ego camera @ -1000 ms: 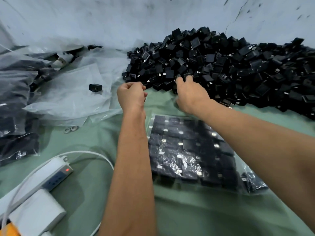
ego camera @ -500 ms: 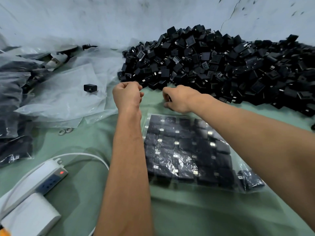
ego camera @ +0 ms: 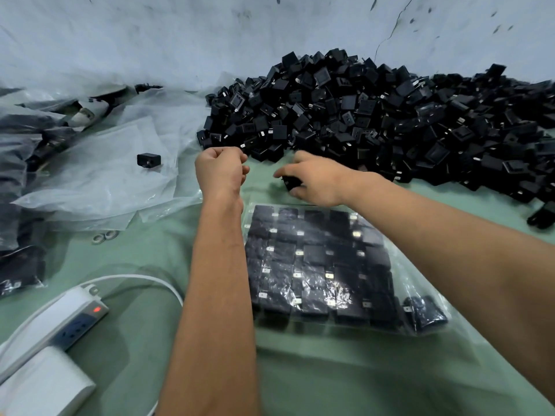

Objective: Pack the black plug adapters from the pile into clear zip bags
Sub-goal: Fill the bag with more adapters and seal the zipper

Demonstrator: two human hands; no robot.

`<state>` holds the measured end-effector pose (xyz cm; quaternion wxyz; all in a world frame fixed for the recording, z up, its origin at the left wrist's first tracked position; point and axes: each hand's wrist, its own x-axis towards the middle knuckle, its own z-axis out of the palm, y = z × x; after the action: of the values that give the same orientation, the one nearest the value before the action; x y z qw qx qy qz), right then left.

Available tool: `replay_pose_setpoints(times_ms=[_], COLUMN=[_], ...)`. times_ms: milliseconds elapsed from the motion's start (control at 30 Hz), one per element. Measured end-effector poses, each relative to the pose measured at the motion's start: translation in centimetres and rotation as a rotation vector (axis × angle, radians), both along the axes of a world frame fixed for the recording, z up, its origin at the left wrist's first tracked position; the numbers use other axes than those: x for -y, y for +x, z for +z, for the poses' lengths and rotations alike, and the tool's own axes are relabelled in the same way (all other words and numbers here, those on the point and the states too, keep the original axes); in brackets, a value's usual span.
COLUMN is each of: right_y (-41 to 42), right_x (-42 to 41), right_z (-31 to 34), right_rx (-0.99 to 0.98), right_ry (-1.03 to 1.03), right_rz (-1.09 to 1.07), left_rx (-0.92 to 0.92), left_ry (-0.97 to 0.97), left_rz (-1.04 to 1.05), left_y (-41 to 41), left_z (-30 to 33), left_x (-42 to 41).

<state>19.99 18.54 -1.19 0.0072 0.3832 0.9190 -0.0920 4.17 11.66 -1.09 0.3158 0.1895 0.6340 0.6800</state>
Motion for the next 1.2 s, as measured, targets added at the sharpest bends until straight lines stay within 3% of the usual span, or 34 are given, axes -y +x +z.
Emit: replay_pose_setpoints(times_ms=[233,533,667,767,933,1067,1200], right_y=[-1.9,13.4,20.5,22.8,23.0,22.6,22.6], right_x=[0.3,2.8,5.9,8.0,9.1,9.8,10.4], right_z=[0.1,2.4,-0.8,-3.6,-4.2,-3.3,-2.8], right_rx=[-0.026,-0.727,-1.051,-1.044,-0.938,-0.957,-0.936], right_ry=[0.017,-0.115,-0.081,-0.193,-0.26,-0.451,-0.602], right_rz=[-0.01,-0.389,-0.67,-0.819,-0.696,-0.567,-0.404], left_rx=[-0.014,-0.166,-0.373,-0.581,-0.952,-1.156,-1.16], left_ry=[-0.003,-0.001,0.034,0.114,0.133,0.129,0.137], left_rz=[-0.016,-0.227,-0.448,-0.731,-1.199,-1.229,-1.228], left_y=[0.0,3.3,7.3,11.0,16.2,17.5,17.2], left_z=[0.0,1.0,1.4,1.4,0.5,-0.3,0.0], left_x=[0.0,-0.3,-0.6,-0.3,0.5,0.7,0.7])
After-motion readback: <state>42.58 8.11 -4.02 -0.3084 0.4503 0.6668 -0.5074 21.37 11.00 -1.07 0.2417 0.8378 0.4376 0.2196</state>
